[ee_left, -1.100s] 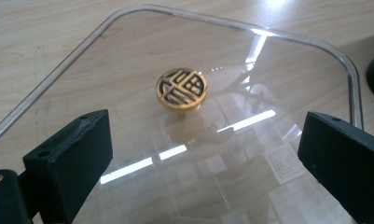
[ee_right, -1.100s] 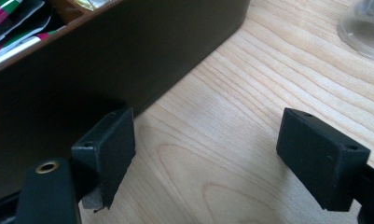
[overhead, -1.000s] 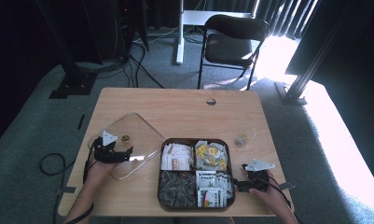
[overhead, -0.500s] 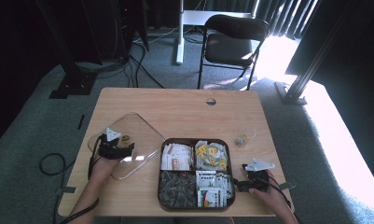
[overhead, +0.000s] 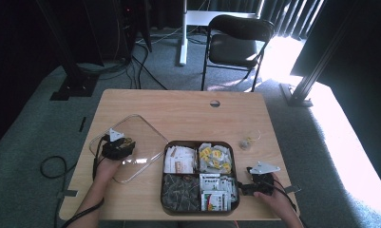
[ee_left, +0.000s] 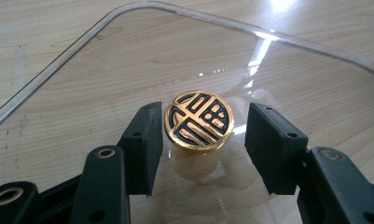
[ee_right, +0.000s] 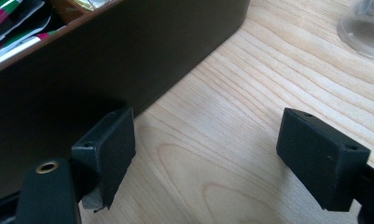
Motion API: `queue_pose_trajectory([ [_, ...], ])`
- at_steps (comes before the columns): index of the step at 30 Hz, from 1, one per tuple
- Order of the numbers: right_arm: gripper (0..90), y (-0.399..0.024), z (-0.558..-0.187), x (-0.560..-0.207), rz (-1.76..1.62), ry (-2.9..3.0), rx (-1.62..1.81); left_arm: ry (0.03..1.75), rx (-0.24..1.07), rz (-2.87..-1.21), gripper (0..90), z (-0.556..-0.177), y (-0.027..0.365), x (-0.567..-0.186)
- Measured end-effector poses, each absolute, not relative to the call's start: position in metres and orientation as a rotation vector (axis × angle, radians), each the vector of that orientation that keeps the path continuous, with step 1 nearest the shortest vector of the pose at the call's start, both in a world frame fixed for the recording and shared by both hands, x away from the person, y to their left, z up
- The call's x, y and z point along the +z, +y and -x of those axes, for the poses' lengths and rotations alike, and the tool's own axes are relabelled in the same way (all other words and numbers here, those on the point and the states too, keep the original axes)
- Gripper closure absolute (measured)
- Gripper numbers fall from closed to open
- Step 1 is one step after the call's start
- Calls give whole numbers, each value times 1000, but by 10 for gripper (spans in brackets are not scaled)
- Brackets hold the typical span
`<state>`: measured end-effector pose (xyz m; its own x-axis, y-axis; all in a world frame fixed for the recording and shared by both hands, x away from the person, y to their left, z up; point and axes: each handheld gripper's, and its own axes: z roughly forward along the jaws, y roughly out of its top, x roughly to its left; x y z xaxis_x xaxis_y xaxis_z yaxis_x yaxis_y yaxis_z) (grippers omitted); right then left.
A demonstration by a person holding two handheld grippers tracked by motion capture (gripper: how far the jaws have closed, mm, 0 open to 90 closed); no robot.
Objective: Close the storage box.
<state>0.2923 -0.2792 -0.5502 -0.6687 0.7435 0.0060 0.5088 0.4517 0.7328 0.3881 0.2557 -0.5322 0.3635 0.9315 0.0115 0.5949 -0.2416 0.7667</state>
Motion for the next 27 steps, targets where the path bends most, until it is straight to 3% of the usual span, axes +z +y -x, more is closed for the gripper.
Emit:
queue_pose_trajectory([
  [6, 186, -279, -292, -550, -1069, 2390, 1047, 1332, 646, -1944, 568, -390, 256, -534],
  [27, 186, -279, -292, -550, -1069, 2390, 1047, 1353, 637, -1990, 589, -390, 256, -529],
])
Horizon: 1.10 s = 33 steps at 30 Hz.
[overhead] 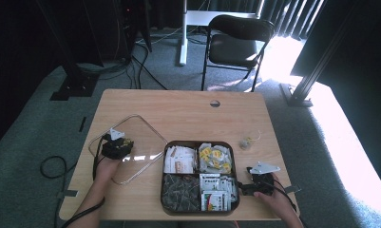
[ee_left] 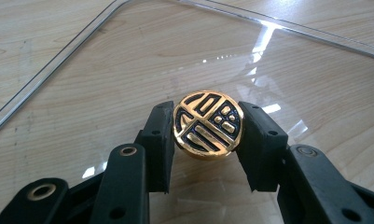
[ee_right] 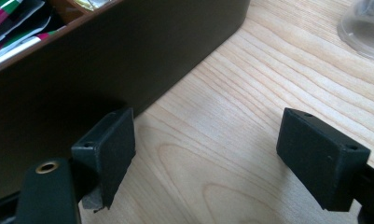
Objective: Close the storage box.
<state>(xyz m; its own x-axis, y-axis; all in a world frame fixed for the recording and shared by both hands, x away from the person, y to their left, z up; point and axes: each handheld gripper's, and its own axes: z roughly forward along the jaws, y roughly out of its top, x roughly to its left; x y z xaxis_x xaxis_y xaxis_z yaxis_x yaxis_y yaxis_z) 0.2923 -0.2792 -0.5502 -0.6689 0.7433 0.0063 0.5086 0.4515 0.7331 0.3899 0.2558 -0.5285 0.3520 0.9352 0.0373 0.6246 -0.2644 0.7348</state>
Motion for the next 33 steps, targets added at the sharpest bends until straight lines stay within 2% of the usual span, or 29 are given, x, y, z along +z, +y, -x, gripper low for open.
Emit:
queue_pose_trajectory([
  [19, 186, -279, -292, -550, -1069, 2391, 1047, 1367, 638, -1930, 589, -375, 276, -497],
  [33, 185, -279, -292, -550, -1068, 2391, 1047, 1247, 595, -1963, 589, -366, 262, -469],
])
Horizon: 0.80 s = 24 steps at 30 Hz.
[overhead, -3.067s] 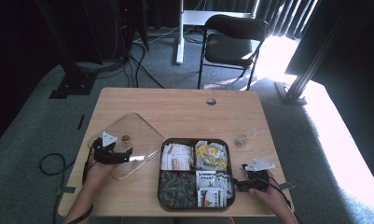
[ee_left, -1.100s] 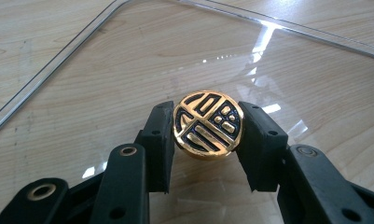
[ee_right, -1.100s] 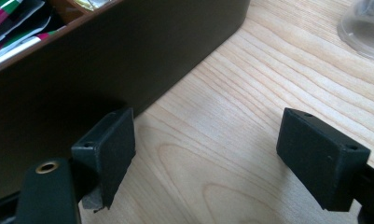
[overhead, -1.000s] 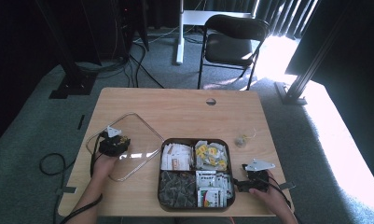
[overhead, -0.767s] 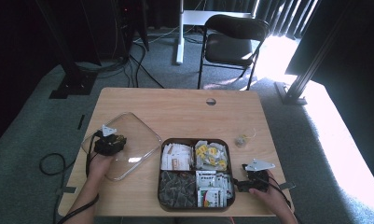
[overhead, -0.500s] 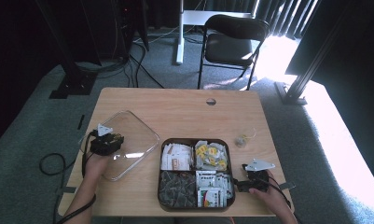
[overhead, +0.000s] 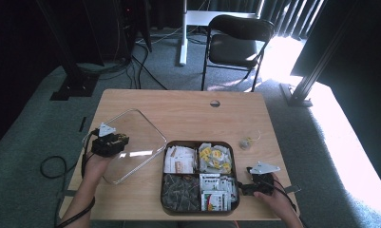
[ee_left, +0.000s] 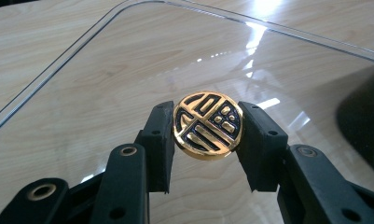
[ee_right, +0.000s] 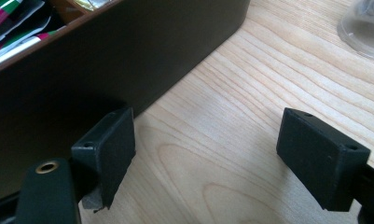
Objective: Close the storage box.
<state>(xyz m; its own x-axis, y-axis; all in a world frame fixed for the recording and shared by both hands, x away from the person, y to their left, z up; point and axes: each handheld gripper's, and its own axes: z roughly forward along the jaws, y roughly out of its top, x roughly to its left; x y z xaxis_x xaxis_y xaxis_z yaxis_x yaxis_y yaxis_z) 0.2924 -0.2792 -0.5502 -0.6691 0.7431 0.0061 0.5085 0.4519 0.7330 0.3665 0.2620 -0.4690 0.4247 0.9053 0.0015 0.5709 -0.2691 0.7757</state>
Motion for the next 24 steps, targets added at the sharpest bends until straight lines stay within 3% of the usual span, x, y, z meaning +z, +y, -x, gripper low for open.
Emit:
queue_pose_trajectory([
  [24, 185, -279, -292, -550, -1068, 2391, 1047, 971, 455, -2047, 589, -353, 205, -445],
])
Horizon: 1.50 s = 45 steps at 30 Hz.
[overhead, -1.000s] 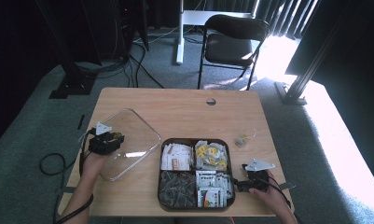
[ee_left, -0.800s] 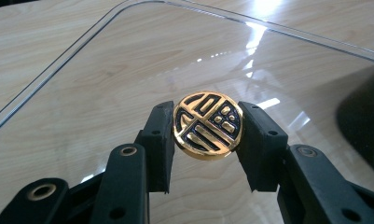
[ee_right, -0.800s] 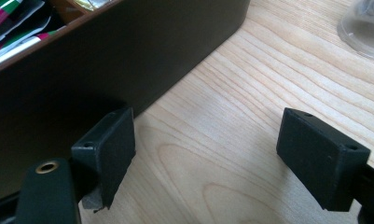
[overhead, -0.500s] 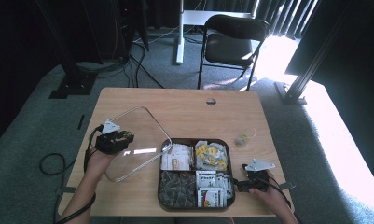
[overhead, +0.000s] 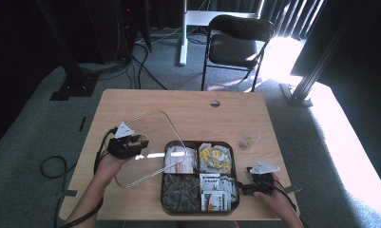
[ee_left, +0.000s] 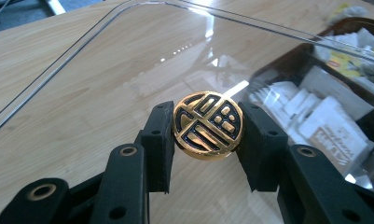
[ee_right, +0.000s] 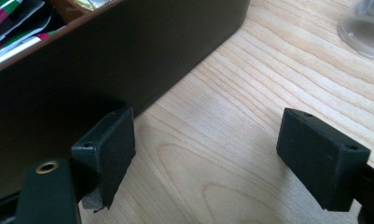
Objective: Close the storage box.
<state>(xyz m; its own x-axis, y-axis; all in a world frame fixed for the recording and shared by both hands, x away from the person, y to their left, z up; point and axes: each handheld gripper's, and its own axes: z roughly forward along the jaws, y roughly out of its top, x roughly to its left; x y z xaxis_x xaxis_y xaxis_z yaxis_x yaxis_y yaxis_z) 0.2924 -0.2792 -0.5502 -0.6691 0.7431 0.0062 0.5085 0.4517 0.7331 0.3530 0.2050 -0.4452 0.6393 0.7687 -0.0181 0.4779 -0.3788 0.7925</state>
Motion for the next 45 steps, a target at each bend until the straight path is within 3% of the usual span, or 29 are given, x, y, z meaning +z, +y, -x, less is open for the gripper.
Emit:
queue_pose_trajectory([
  [45, 184, -280, -293, -550, -1073, 2391, 1056, 513, 204, -2173, 588, -318, 81, -438],
])
